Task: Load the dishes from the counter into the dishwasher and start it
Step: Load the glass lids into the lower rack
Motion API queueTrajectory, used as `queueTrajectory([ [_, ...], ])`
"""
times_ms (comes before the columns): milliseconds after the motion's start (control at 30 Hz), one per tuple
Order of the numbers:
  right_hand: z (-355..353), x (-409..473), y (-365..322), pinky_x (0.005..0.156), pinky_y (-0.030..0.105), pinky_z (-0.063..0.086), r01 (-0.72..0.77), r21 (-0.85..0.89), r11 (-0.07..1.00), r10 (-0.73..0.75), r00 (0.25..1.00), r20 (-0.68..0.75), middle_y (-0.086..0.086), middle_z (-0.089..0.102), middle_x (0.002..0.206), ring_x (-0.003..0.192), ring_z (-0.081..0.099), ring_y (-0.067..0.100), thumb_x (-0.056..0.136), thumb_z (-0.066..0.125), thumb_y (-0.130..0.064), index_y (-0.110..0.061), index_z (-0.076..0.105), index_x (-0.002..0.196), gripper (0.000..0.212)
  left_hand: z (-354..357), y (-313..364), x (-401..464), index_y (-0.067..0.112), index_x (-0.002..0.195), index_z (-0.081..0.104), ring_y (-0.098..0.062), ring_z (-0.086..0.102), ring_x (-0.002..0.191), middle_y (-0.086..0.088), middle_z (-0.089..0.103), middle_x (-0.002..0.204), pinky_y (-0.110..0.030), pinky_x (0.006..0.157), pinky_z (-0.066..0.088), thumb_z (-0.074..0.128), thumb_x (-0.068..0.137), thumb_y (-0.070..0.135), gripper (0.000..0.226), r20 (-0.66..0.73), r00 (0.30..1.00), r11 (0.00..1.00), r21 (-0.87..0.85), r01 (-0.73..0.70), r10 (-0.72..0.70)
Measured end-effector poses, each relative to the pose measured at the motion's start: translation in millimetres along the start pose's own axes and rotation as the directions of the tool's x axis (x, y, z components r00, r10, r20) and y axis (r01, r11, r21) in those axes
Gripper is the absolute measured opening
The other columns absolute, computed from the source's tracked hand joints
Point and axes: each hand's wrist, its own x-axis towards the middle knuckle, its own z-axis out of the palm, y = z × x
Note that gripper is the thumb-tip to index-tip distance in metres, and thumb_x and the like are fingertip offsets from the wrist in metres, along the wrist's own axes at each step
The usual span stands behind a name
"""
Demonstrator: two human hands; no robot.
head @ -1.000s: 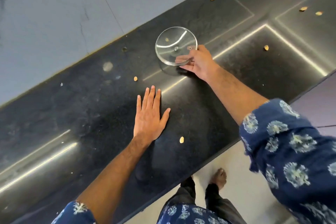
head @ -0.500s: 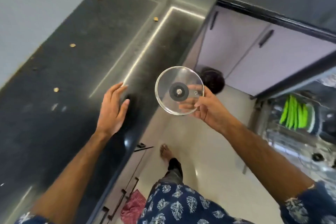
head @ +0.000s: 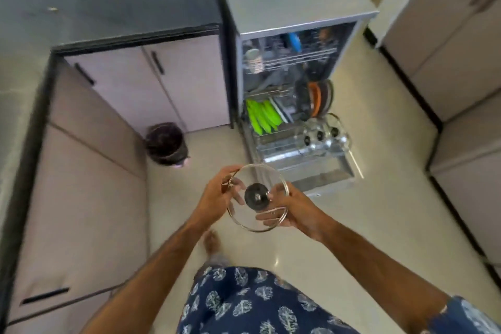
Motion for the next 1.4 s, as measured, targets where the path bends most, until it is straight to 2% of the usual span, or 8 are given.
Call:
queueTrajectory([
  [167, -89.7, -0.2, -17.7, 0.082, 0.058, 0.057, -0.042, -0.201, 0.979, 0.041, 0.999, -0.012, 0.031, 0.070, 0.104, 0.091, 0.070, 0.049, 0.099, 0.056, -0.022, -0.003, 0.048, 0.127, 0.035, 67.9, 34.9, 68.0, 0.033, 0.128, 0.061, -0.018, 0.071, 0.065, 0.001, 0.073, 0.092, -0.015, 0.049, 0.049, 0.058, 0.095, 0.000, 0.046, 0.315, 0.949, 0.957, 0.272, -0.097, 0.007],
  [267, -133.1, 20.0, -33.0, 0.085, 0.063, 0.055, -0.032, -0.353, 0.935, 0.027, 0.999, -0.019, 0.018, 0.072, 0.108, 0.095, 0.071, 0.040, 0.098, 0.055, -0.035, -0.017, 0.057, 0.120, 0.028, 95.9, 40.8, 114.3, 0.027, 0.134, 0.061, -0.008, 0.069, 0.068, 0.007, 0.071, 0.097, -0.009, 0.056, 0.046, 0.058, 0.095, 0.003, 0.045, 0.420, 0.907, 0.938, 0.308, -0.159, 0.016],
  [367, -163.1, 44.0, -57.7, 0.084, 0.053, 0.059, -0.055, -0.436, 0.898, 0.049, 0.998, -0.025, 0.008, 0.073, 0.108, 0.093, 0.073, 0.030, 0.100, 0.052, -0.036, -0.026, 0.060, 0.119, 0.023, 116.9, 31.7, 162.5, 0.025, 0.136, 0.060, 0.009, 0.062, 0.077, 0.016, 0.065, 0.100, -0.007, 0.066, 0.045, 0.060, 0.096, 0.007, 0.044, 0.473, 0.881, 0.936, 0.313, -0.162, -0.006],
  [500, -201.2, 96.4, -89.1, 0.070, 0.042, 0.061, -0.117, -0.496, 0.860, 0.099, 0.993, -0.063, 0.011, 0.075, 0.097, 0.077, 0.075, 0.034, 0.100, 0.051, -0.025, -0.018, 0.060, 0.119, 0.023, 137.0, 0.0, 226.9, 0.024, 0.127, 0.061, -0.002, 0.061, 0.092, 0.012, 0.063, 0.107, -0.016, 0.076, 0.047, 0.060, 0.099, 0.019, 0.029, 0.354, 0.925, 0.961, 0.272, 0.039, -0.138],
  [633, -239.1, 176.2, -98.3, 0.072, 0.038, 0.061, -0.176, -0.652, 0.737, 0.085, 0.982, -0.169, 0.013, 0.067, 0.116, 0.085, 0.071, 0.027, 0.094, 0.055, -0.017, -0.020, 0.052, 0.133, 0.038, 146.4, -47.5, 285.3, 0.010, 0.126, 0.059, -0.010, 0.058, 0.102, 0.000, 0.061, 0.113, -0.007, 0.080, 0.043, 0.055, 0.100, 0.014, 0.026, 0.270, 0.928, 0.924, 0.348, 0.156, -0.258],
  [767, -273.0, 279.6, -91.0, 0.084, 0.037, 0.053, -0.207, -0.827, 0.524, -0.055, 0.960, -0.275, 0.012, 0.067, 0.109, 0.088, 0.062, 0.024, 0.095, 0.053, -0.027, -0.019, 0.050, 0.133, 0.039, 149.4, -129.6, 341.9, 0.014, 0.126, 0.061, -0.019, 0.061, 0.112, -0.007, 0.061, 0.124, -0.037, 0.100, 0.048, 0.057, 0.098, 0.017, 0.029, 0.234, 0.906, 0.831, 0.524, 0.189, -0.354],
  [967, -317.7, 415.3, -48.1, 0.083, 0.045, 0.049, -0.285, -0.911, 0.298, -0.173, 0.922, -0.345, 0.016, 0.067, 0.107, 0.100, 0.064, 0.039, 0.101, 0.042, -0.039, -0.014, 0.049, 0.123, 0.034, 170.8, -240.1, 411.3, 0.019, 0.141, 0.049, -0.027, 0.048, 0.129, -0.006, 0.047, 0.142, -0.040, 0.105, 0.041, 0.057, 0.093, 0.021, 0.049, 0.161, 0.895, 0.616, 0.774, 0.146, -0.416],
  [1400, -358.4, 561.7, -26.1, 0.079, 0.043, 0.049, -0.193, -0.962, 0.195, -0.209, 0.950, -0.233, 0.021, 0.065, 0.110, 0.102, 0.064, 0.041, 0.094, 0.049, -0.010, -0.003, 0.036, 0.133, 0.042, 213.7, -358.7, 506.2, 0.009, 0.157, -0.007, -0.034, -0.005, 0.153, -0.015, -0.006, 0.166, -0.053, 0.122, 0.005, 0.062, 0.092, 0.049, 0.103, 0.046, 0.898, 0.285, 0.954, 0.089, -0.437],
])
